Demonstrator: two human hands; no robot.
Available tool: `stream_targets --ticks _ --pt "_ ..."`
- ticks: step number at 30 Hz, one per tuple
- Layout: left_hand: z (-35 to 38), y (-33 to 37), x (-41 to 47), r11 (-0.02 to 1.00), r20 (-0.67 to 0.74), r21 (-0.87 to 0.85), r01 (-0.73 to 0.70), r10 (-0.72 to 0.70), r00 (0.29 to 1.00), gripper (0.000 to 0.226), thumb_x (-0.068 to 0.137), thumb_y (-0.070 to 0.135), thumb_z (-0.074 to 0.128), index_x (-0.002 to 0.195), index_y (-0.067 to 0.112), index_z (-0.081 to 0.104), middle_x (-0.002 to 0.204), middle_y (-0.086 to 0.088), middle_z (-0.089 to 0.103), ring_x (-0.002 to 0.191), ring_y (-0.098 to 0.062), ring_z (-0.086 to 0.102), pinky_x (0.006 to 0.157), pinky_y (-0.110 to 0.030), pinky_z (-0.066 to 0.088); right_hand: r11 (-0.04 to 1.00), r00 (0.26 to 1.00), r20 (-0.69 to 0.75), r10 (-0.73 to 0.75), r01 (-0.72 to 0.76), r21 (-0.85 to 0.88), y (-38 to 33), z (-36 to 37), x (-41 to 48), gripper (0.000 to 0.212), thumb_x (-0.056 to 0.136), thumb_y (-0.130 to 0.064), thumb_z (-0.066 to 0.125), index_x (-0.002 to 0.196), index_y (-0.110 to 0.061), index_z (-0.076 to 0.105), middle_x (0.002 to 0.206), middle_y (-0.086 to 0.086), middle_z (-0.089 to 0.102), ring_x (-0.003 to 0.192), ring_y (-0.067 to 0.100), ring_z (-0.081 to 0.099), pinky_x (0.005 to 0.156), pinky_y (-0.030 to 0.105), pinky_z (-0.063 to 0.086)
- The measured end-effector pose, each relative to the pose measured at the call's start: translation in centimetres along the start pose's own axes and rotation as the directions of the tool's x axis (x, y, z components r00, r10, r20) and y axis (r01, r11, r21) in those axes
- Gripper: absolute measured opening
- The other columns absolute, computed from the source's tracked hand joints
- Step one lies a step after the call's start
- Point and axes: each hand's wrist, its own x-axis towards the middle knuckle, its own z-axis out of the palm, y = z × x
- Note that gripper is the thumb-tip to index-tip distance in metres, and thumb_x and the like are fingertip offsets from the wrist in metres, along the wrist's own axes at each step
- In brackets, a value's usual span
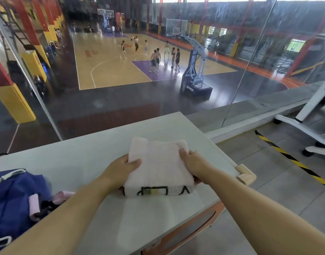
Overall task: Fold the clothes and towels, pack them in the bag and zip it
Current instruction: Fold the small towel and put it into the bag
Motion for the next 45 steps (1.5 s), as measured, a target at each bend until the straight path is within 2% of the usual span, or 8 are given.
stream_targets --ticks 6,11,15,19,26,32,40,45 --pt "0.9 -0.6 0.2 0.975 -0.15 0.223 0.02 0.014 0.989 0.027 0.089 0.04 0.055 0.108 0.02 0.055 0.097 0.002 0.063 0.086 -0.017 0.06 0.074 -0.034 0.049 0.947 0.976 -0.172 -0.131 0.072 -0.313 0.6 0.3 1.4 0.036 0.095 -0.051 0.033 0.083 -0.02 0.048 0.08 -0.003 0.053 0.083 0.023 0.053 0.07 0.033 0.041" --pt "1.0 -1.1 -1.6 0.85 -0.325 0.487 -0.204 0.393 0.86 0.048 0.079 0.037 0.069 0.117 0.016 0.047 0.113 -0.002 0.046 0.101 -0.021 0.046 0.088 -0.034 0.042 0.833 0.86 -0.329 -0.391 0.178 -0.525 0.6 0.2 -1.1 0.043 0.092 -0.048 0.047 0.121 -0.017 0.043 0.113 0.004 0.053 0.105 0.026 0.05 0.082 0.037 0.043" --pt "0.3 -2.3 -2.7 0.575 0.038 0.647 -0.5 0.631 0.775 0.051 0.081 0.06 0.05 0.113 0.021 0.057 0.117 0.005 0.051 0.108 -0.008 0.034 0.096 -0.02 0.025 0.494 0.649 -0.023 -0.76 0.555 -0.669 2.6 0.7 -3.4 0.055 0.084 -0.057 0.046 0.116 -0.013 0.058 0.115 0.005 0.054 0.11 0.028 0.046 0.094 0.036 0.041" --pt "-0.3 -4.1 -3.2 0.442 0.305 0.695 -0.566 0.532 0.79 0.064 0.081 0.056 0.05 0.134 0.02 0.046 0.137 0.001 0.051 0.126 -0.007 0.034 0.107 -0.009 0.005 0.278 0.673 0.295 -0.678 0.606 -0.745 5.0 1.1 -3.8 0.067 0.082 -0.056 0.052 0.134 -0.013 0.048 0.136 0.007 0.051 0.125 0.028 0.049 0.104 0.043 0.041" --pt "-0.4 -2.2 -4.8 0.546 0.18 0.678 -0.492 0.527 0.831 0.039 0.084 0.035 0.055 0.122 0.034 0.052 0.114 0.01 0.064 0.099 -0.013 0.059 0.08 -0.024 0.045 0.428 0.751 0.212 -0.626 0.558 -0.711 3.9 0.7 -5.3 0.05 0.091 -0.038 0.054 0.136 -0.022 0.041 0.134 0.0 0.053 0.121 0.021 0.049 0.098 0.032 0.04" --pt "-1.4 -1.5 -6.0 0.805 0.091 0.486 -0.341 0.341 0.936 0.025 0.084 0.049 0.057 0.105 0.036 0.054 0.093 0.011 0.067 0.082 -0.008 0.062 0.074 -0.032 0.053 0.844 0.897 0.188 -0.4 0.44 -0.306 2.9 -1.1 -6.3 0.033 0.083 -0.034 0.066 0.111 -0.031 0.048 0.094 -0.006 0.058 0.08 0.015 0.053 0.072 0.032 0.045" --pt "-0.4 0.4 -3.4 0.935 -0.119 0.353 -0.021 0.067 0.991 0.041 0.079 0.05 0.059 0.076 0.009 0.054 0.069 -0.001 0.054 0.065 -0.018 0.048 0.058 -0.031 0.036 0.937 0.967 -0.01 -0.254 0.243 -0.253 1.2 -0.6 -4.0 0.042 0.08 -0.042 0.067 0.072 -0.013 0.038 0.07 0.007 0.04 0.063 0.019 0.039 0.058 0.03 0.033" --pt "-0.4 2.3 -2.4 0.925 -0.101 0.246 0.291 -0.274 0.956 0.037 0.078 0.046 0.062 0.073 0.011 0.051 0.07 -0.007 0.056 0.06 -0.025 0.054 0.058 -0.032 0.049 0.962 0.995 0.006 -0.097 0.095 -0.256 0.2 -0.4 -3.3 0.038 0.083 -0.043 0.063 0.074 -0.011 0.044 0.08 0.005 0.052 0.075 0.023 0.055 0.058 0.035 0.056"
